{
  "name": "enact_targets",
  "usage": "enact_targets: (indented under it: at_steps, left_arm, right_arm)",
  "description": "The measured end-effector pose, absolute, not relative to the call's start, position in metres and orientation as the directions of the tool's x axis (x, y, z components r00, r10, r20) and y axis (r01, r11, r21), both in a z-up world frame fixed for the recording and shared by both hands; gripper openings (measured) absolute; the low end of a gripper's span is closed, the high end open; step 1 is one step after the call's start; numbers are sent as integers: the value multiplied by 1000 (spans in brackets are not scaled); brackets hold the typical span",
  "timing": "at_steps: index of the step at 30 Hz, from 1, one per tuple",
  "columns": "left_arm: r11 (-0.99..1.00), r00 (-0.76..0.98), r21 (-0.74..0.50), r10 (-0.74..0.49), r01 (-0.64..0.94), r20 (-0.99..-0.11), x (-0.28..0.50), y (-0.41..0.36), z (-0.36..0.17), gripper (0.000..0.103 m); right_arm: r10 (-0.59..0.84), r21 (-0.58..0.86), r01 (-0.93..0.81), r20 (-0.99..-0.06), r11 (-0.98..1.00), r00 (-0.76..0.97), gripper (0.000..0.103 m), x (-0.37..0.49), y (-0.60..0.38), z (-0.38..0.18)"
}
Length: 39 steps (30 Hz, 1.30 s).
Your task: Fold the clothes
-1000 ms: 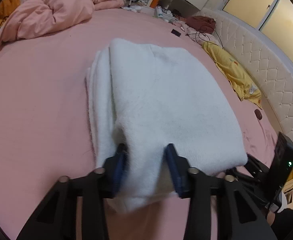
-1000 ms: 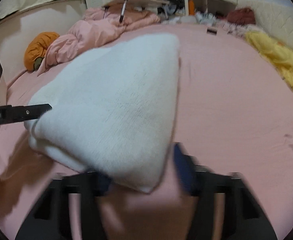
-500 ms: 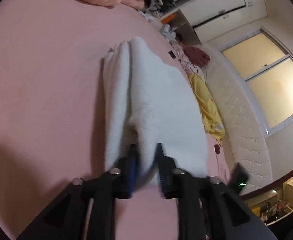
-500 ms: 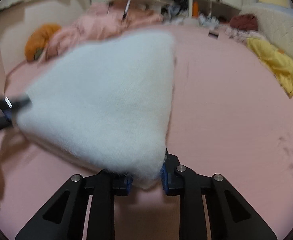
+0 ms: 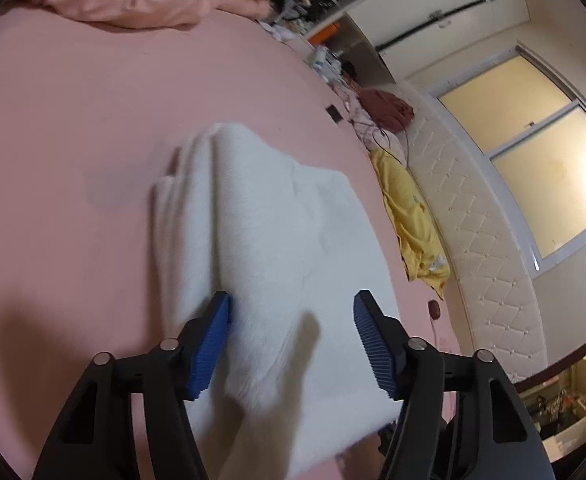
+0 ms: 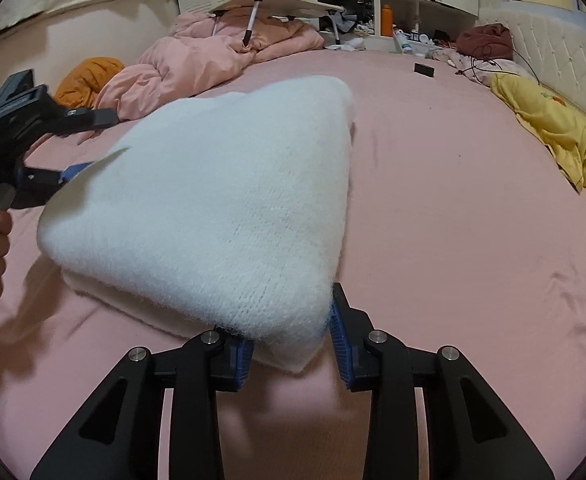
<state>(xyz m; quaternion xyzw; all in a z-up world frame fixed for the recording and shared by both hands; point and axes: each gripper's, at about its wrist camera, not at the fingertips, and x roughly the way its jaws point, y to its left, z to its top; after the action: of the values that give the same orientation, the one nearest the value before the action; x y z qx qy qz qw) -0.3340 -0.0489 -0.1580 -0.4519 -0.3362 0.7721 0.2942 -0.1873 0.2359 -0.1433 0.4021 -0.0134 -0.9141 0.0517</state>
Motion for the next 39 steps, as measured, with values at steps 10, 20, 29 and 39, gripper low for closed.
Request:
enact_targets:
  at_steps: [10, 20, 29, 39]
  left_arm:
    - [-529, -408, -845, 791, -80, -456, -362, -56, -176, 13]
    - [-572, -479, -819, 706, 48, -521, -343, -85, -172, 49]
    - [-744, -378, -667, 628, -35, -681, -265, -62, -161, 64]
    - [-538, -422, -839, 744, 84, -519, -264, -80, -189, 26]
  right_arm:
    - [-78, 31, 79, -708, -996, -702, 26, -193, 232, -145]
    - [-92, 63, 67, -705, -996, -703, 48, -184, 243, -141]
    - [-126, 87, 92, -712, -992, -691, 66, -179, 243, -138]
    - [-121, 151, 21, -692, -988, -712, 25, -189, 252, -131]
